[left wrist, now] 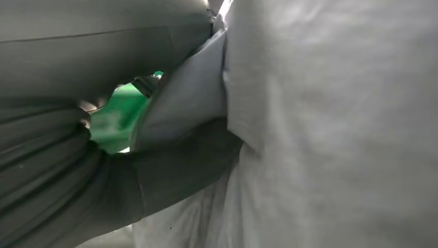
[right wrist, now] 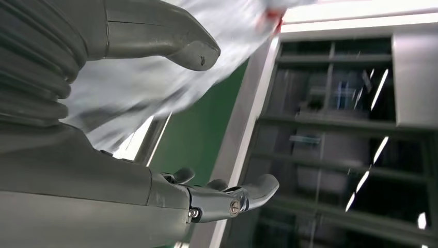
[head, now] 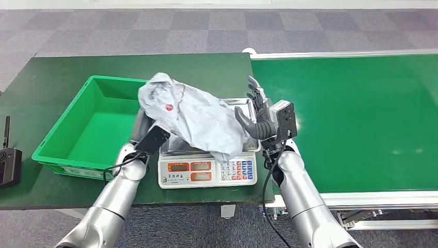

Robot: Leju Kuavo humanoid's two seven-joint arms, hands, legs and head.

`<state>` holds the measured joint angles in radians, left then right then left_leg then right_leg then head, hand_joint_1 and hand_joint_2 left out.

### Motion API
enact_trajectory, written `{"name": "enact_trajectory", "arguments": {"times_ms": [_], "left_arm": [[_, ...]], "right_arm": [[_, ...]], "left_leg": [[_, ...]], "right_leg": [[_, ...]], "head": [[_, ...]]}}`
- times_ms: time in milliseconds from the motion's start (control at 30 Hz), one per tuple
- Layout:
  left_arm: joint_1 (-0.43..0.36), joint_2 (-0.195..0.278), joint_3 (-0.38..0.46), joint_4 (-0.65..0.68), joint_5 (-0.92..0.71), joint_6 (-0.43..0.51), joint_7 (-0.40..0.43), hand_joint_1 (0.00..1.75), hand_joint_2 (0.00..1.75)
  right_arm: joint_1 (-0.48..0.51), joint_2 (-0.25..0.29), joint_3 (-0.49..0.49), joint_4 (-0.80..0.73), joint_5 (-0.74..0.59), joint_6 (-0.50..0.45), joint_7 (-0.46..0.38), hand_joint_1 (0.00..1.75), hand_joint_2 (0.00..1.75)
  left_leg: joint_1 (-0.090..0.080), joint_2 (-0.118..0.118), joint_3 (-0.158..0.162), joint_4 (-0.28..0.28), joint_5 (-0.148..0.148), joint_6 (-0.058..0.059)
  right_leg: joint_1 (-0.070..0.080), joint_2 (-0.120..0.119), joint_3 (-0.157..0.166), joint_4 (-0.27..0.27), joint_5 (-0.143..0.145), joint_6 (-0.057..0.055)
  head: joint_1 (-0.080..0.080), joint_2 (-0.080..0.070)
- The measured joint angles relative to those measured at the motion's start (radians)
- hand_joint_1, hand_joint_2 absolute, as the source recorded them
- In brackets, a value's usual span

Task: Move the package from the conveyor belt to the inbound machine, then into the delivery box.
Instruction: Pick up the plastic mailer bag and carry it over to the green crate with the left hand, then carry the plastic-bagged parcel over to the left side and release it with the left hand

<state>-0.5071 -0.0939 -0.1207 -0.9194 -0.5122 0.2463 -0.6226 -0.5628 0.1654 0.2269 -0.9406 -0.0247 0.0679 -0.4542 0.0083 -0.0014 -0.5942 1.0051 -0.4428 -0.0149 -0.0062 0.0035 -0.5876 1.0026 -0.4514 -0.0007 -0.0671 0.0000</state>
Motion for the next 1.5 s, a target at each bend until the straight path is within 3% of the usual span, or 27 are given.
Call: {"name": "enact_trajectory", "arguments": {"times_ms": [167, 333, 533, 900, 1200, 1233, 1300, 1333, 1367, 1433, 1467, 1500], "left_arm": [[-0.019, 0.018, 0.092, -0.008, -0.002, -0.013, 0.015, 1.75, 1.75], [-0.046, 0.025, 0.129, -0.03, -0.017, -0.004, 0.027, 1.75, 1.75], [-0.052, 0.043, 0.16, -0.101, -0.117, 0.125, 0.088, 1.75, 1.75], [0.086, 0.133, 0.319, -0.205, -0.214, 0.419, 0.13, 1.75, 1.75], [0.137, 0.14, 0.475, -0.19, -0.293, 0.449, 0.147, 1.75, 1.75], [0.138, 0.139, 0.493, -0.184, -0.32, 0.448, 0.149, 1.6, 1.75], [0.135, 0.135, 0.528, -0.164, -0.363, 0.426, 0.163, 0.72, 1.75], [0.13, 0.133, 0.54, -0.149, -0.37, 0.403, 0.18, 0.72, 1.75], [0.126, 0.133, 0.546, -0.131, -0.369, 0.377, 0.2, 0.44, 1.75], [0.117, 0.133, 0.543, -0.094, -0.384, 0.35, 0.25, 0.44, 1.75], [0.113, 0.133, 0.538, -0.076, -0.403, 0.349, 0.275, 0.0, 1.75], [0.108, 0.134, 0.53, -0.06, -0.42, 0.351, 0.301, 0.0, 1.75]], "right_arm": [[0.039, -0.021, -0.033, -0.037, 0.023, -0.037, 0.006, 0.0, 1.75], [0.066, -0.029, -0.05, -0.057, 0.023, -0.041, 0.012, 0.0, 1.75], [0.088, -0.04, -0.057, -0.058, 0.008, -0.045, -0.009, 0.0, 1.75], [0.174, -0.064, -0.062, -0.107, -0.016, -0.046, -0.018, 0.0, 1.75], [0.218, -0.065, -0.059, -0.144, -0.038, -0.058, -0.016, 0.0, 1.75], [0.223, -0.065, -0.059, -0.15, -0.038, -0.059, -0.014, 0.0, 1.75], [0.233, -0.065, -0.059, -0.162, -0.039, -0.064, -0.008, 0.0, 1.75], [0.237, -0.066, -0.059, -0.169, -0.041, -0.066, -0.005, 0.0, 1.75], [0.241, -0.067, -0.059, -0.176, -0.044, -0.068, -0.003, 0.0, 1.75], [0.245, -0.069, -0.059, -0.186, -0.048, -0.071, -0.001, 0.0, 1.75], [0.247, -0.07, -0.059, -0.189, -0.049, -0.071, 0.0, 0.0, 1.75], [0.248, -0.071, -0.059, -0.192, -0.05, -0.071, 0.0, 0.0, 1.75]], "left_leg": [[0.0, 0.0, 0.0, 0.0, 0.0, 0.0], [0.0, 0.0, 0.0, 0.0, 0.0, 0.0], [0.0, 0.0, 0.0, 0.0, 0.0, 0.0], [0.001, 0.001, -0.001, -0.001, 0.0, 0.0], [0.001, 0.001, -0.001, -0.001, 0.0, 0.0], [0.001, 0.001, -0.001, -0.001, 0.0, 0.0], [0.001, 0.001, -0.001, -0.001, 0.0, 0.0], [0.001, 0.001, -0.001, -0.001, 0.0, 0.0], [0.001, 0.001, -0.001, -0.001, 0.0, 0.0], [0.001, 0.001, -0.001, -0.001, 0.0, 0.0], [0.001, 0.001, -0.001, -0.001, 0.0, 0.0], [0.001, 0.001, -0.001, -0.001, 0.0, 0.0]], "right_leg": [[0.0, 0.0, 0.0, 0.0, 0.0, 0.0], [0.0, 0.0, 0.0, 0.0, 0.0, 0.0], [0.0, 0.0, 0.0, 0.0, 0.0, 0.0], [0.001, 0.001, -0.001, 0.0, -0.001, -0.001], [0.001, 0.0, 0.0, 0.0, -0.001, -0.001], [0.001, 0.0, 0.0, 0.0, -0.001, -0.001], [0.001, 0.0, -0.001, 0.0, -0.001, -0.001], [0.001, 0.0, -0.001, 0.0, -0.001, -0.001], [0.001, 0.0, -0.001, 0.0, -0.001, -0.001], [0.001, 0.0, -0.001, 0.0, -0.001, -0.001], [0.001, 0.0, -0.001, 0.0, -0.001, -0.001], [0.001, 0.0, -0.001, 0.0, -0.001, -0.001]], "head": [[0.0, 0.0], [0.0, 0.0], [0.0, 0.0], [0.0, 0.0], [0.0, 0.0], [0.0, 0.0], [0.0, 0.0], [0.0, 0.0], [0.0, 0.0], [0.0, 0.0], [0.0, 0.0], [0.0, 0.0]]}}
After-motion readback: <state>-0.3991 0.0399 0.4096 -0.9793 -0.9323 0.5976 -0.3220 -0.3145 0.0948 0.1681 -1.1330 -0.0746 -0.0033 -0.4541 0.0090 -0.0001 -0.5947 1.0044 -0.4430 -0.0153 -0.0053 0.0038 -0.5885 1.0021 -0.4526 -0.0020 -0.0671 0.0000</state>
